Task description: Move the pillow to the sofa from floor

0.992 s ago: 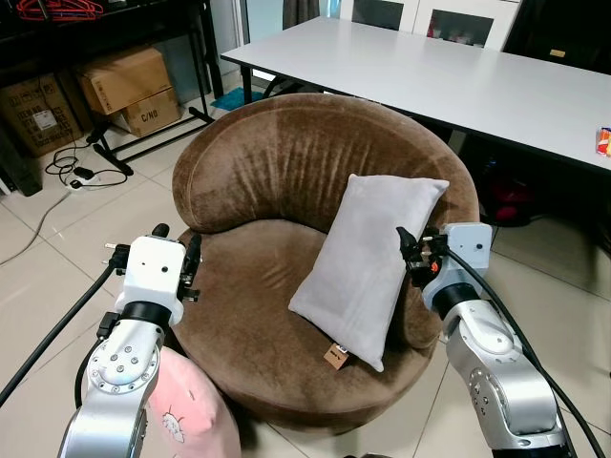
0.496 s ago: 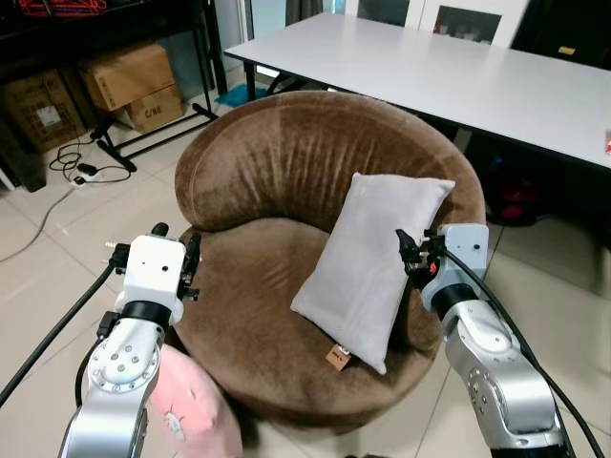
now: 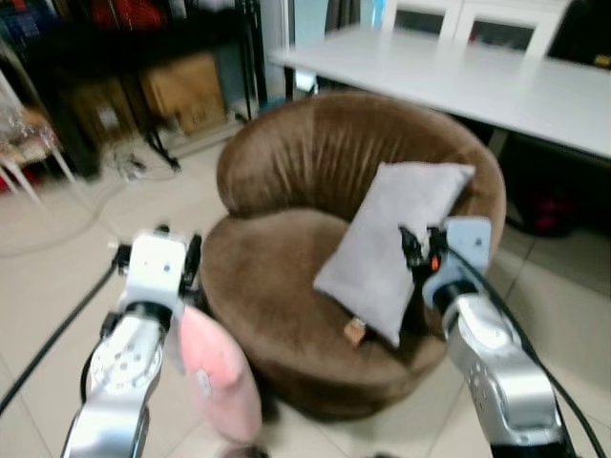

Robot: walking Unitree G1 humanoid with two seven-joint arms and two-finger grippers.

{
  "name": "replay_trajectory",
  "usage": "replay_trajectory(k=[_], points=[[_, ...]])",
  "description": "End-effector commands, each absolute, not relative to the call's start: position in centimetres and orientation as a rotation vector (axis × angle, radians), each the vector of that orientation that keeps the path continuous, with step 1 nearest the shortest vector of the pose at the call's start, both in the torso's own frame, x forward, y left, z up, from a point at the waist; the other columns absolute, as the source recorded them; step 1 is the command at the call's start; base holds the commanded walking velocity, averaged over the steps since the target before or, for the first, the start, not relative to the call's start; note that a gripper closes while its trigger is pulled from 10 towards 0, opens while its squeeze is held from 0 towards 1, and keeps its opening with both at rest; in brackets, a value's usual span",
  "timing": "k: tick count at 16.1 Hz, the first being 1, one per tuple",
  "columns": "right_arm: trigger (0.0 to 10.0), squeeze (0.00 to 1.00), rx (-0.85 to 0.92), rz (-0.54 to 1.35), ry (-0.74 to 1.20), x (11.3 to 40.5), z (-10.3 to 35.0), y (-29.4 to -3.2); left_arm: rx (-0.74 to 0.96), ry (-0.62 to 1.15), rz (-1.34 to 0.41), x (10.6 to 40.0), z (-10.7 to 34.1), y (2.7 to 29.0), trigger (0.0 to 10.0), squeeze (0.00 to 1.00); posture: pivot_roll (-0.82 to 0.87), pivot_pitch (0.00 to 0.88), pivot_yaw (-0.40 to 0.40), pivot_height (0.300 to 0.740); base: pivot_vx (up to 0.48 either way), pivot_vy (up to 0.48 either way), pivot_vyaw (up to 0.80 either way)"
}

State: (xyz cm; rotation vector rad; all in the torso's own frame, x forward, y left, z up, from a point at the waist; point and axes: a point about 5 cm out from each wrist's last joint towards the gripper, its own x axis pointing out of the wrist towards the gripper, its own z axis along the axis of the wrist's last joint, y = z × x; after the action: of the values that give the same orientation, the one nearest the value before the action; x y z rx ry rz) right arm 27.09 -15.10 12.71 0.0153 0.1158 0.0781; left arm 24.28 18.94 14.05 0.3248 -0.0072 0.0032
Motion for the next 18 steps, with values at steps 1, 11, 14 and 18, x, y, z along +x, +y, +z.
replay_trajectory(k=[1, 11, 14, 18], points=[[10.0, 0.0, 0.01, 0.072, 0.104, 27.22, 13.16, -15.13, 0.327, -0.017, 0.008, 24.55, 14.36, 19.14, 10.0, 0.0, -0.08, 0.0, 0.022, 0.74, 0.0, 0.0, 0.0], [10.0, 0.0, 0.01, 0.034, 0.117, 27.58, 13.34, -15.5, 0.282, 0.002, 0.021, 24.9, 14.25, 19.24, 10.0, 0.0, -0.08, 0.0, 0.015, 0.74, 0.0, 0.188, 0.0], [10.0, 0.0, 0.012, 0.021, 0.119, 27.59, 13.36, -15.68, 0.281, 0.003, 0.015, 24.98, 14.25, 19.07, 10.0, 0.0, -0.08, 0.0, 0.008, 0.74, 0.0, 0.405, 0.0], [10.0, 0.0, 0.035, 0.016, 0.114, 27.72, 13.49, -15.55, 0.277, 0.006, 0.019, 24.93, 14.22, 19.1, 10.0, 0.0, -0.07, 0.0, 0.004, 0.74, 0.0, 0.408, 0.0]])
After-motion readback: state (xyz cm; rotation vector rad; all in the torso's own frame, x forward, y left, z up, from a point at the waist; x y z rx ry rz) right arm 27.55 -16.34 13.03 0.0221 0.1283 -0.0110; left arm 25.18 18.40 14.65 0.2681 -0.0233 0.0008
